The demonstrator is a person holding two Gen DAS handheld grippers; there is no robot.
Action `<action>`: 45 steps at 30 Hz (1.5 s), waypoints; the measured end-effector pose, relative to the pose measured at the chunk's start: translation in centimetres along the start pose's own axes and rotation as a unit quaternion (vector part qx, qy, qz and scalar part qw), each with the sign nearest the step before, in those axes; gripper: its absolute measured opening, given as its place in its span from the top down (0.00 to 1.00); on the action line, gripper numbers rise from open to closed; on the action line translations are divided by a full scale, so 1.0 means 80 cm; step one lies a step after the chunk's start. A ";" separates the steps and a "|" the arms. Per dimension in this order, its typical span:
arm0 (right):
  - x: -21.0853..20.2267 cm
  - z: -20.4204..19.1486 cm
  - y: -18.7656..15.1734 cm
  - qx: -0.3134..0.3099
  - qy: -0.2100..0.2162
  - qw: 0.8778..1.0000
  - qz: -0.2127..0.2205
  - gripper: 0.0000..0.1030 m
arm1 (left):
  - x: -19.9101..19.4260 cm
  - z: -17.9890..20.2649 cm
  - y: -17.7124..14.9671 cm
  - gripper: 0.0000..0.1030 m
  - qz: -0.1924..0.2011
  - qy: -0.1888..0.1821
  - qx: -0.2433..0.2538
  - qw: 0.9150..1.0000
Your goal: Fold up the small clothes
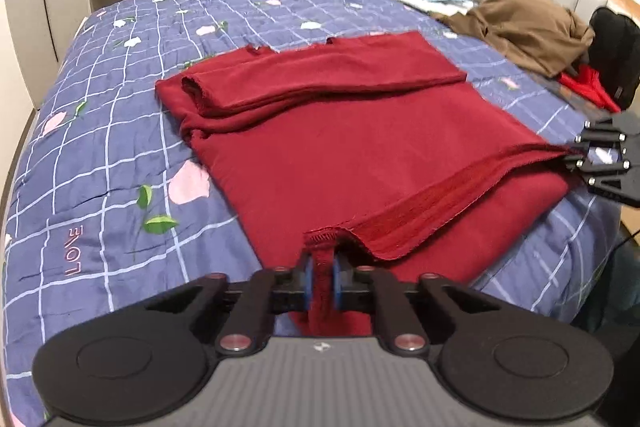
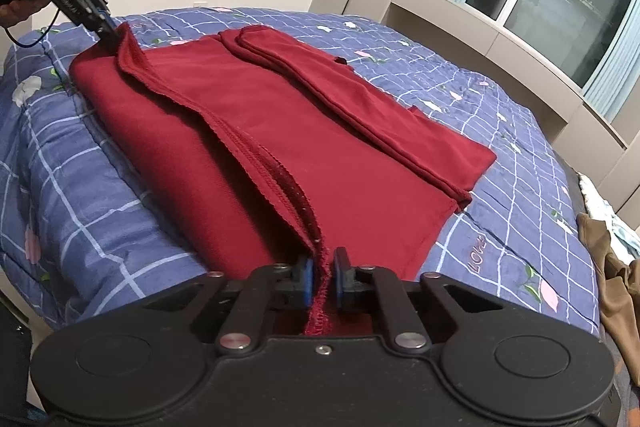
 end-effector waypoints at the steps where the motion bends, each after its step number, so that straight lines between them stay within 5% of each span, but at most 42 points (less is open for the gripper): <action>1: -0.001 0.000 0.001 -0.002 0.000 1.000 0.000 0.94 | -0.002 0.002 0.001 0.94 0.004 0.005 -0.001 1.000; 14: 0.002 0.068 0.059 0.025 -0.024 0.998 0.046 0.94 | -0.037 -0.005 0.076 0.95 0.098 0.052 -0.048 0.993; 25: 0.088 0.173 0.154 -0.044 -0.065 0.993 0.085 0.94 | -0.002 -0.053 0.195 0.95 0.151 0.101 -0.051 0.982; 33: 0.216 0.228 0.195 -0.056 -0.047 0.996 0.040 0.94 | 0.097 -0.127 0.260 0.95 0.108 0.120 -0.101 0.982; 45: 0.362 0.249 0.173 -0.008 -0.001 0.999 -0.052 0.89 | 0.215 -0.182 0.249 0.95 0.039 0.135 -0.144 0.979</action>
Point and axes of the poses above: each gripper's, at about its wrist camera, not at the fingertips, and x roughly the way its jaws point, z to its right, y to its top, the point moved 1 cm from there along x, roughly the way its jaws point, and after that the axes turned 5 degrees about z, right-handed, at the moved point
